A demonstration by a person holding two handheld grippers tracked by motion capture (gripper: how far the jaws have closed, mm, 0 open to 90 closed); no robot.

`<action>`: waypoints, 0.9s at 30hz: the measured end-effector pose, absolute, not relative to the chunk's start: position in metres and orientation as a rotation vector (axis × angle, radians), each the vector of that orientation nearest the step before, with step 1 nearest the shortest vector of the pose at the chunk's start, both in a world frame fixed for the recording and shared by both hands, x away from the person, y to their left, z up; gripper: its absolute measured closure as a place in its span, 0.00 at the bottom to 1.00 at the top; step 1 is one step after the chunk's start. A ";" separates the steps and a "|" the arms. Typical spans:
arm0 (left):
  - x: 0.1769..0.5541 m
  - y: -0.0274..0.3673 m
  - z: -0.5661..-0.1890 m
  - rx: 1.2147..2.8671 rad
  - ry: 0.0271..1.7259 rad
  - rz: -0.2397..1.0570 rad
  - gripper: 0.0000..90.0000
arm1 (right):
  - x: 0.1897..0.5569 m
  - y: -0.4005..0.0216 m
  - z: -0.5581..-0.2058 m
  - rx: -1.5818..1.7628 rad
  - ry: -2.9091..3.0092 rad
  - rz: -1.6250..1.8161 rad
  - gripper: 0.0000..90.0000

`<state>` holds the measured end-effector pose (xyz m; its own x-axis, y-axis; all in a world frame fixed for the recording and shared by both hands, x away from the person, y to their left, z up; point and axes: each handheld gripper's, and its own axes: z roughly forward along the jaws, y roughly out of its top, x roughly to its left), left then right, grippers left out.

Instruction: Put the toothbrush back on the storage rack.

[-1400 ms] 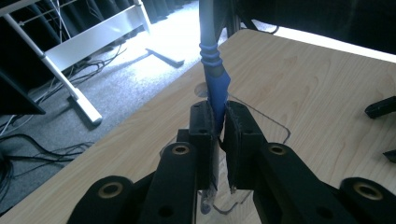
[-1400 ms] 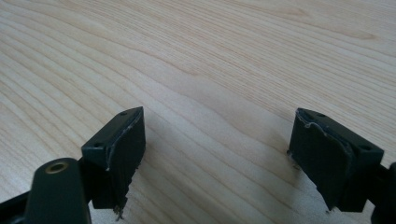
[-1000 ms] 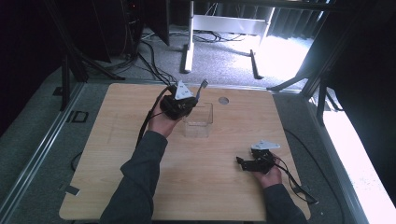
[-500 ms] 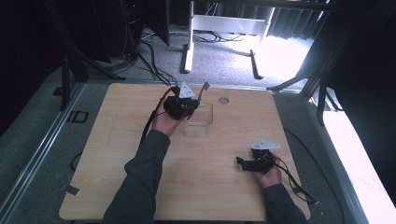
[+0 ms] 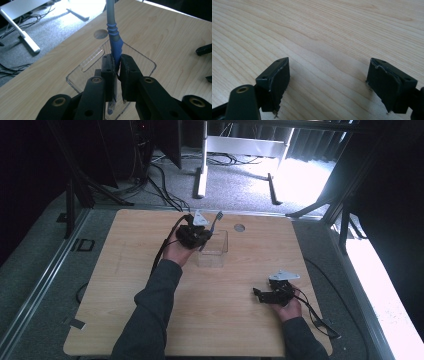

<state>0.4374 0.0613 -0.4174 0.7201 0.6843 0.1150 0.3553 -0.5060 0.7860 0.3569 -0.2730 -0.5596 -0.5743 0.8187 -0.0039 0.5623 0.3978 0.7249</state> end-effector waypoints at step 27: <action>0.429 0.098 -0.410 1.999 0.861 0.518 0.63 | 0.357 -0.273 -0.560 1.194 2.301 0.985 0.20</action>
<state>0.4293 0.0979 -0.4101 0.6734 0.7386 0.0323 0.3744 -0.3784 0.8465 0.3568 -0.2729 -0.5597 -0.5747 0.8183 -0.0032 0.5625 0.3979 0.7248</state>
